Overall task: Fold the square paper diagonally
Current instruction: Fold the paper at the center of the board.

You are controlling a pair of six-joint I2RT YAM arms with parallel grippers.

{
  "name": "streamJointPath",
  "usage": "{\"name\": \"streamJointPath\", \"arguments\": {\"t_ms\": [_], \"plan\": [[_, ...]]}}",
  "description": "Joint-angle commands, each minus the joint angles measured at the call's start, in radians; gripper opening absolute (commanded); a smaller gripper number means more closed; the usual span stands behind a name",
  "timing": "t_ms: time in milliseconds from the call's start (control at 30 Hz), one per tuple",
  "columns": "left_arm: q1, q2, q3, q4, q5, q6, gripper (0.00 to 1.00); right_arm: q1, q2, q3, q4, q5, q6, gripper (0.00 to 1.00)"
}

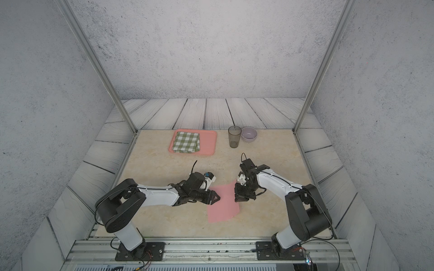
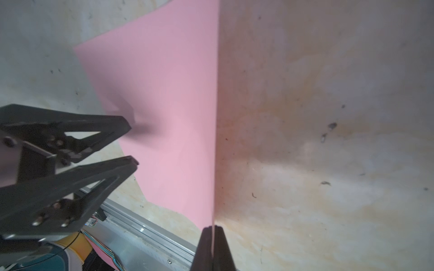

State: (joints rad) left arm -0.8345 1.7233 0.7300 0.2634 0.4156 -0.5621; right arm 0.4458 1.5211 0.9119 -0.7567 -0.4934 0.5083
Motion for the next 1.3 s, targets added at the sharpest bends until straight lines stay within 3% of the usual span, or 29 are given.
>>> {"name": "streamJointPath", "arguments": {"t_ms": [0,333,533,700,833,1000,1100,1167,1267], "plan": [[-0.010,0.025,-0.018,0.034,0.005,-0.011,0.45,-0.015,0.009,-0.006,0.028,-0.063,0.024,0.00],[-0.012,0.011,-0.047,0.076,0.003,-0.040,0.44,-0.045,0.025,-0.002,0.070,-0.125,0.041,0.00],[-0.012,-0.192,-0.005,-0.105,-0.039,-0.043,0.48,-0.047,0.038,0.066,-0.088,0.040,-0.044,0.00],[-0.009,-0.408,0.011,-0.311,-0.214,-0.022,0.59,-0.048,0.038,0.113,-0.160,0.138,-0.081,0.00],[0.016,-0.484,-0.026,-0.332,-0.294,0.016,0.62,-0.049,0.045,0.126,-0.174,0.155,-0.092,0.00],[0.069,-0.408,-0.020,-0.308,-0.198,0.028,0.59,-0.048,0.075,0.181,-0.242,0.219,-0.120,0.00],[0.067,-0.326,-0.008,-0.234,-0.057,0.046,0.53,-0.048,0.093,0.208,-0.270,0.236,-0.121,0.00],[0.051,-0.259,-0.015,-0.146,0.013,0.022,0.51,-0.049,0.099,0.200,-0.242,0.187,-0.104,0.00],[0.001,-0.177,-0.005,-0.092,0.016,0.009,0.50,-0.048,0.098,0.167,-0.167,0.080,-0.074,0.00]]}}
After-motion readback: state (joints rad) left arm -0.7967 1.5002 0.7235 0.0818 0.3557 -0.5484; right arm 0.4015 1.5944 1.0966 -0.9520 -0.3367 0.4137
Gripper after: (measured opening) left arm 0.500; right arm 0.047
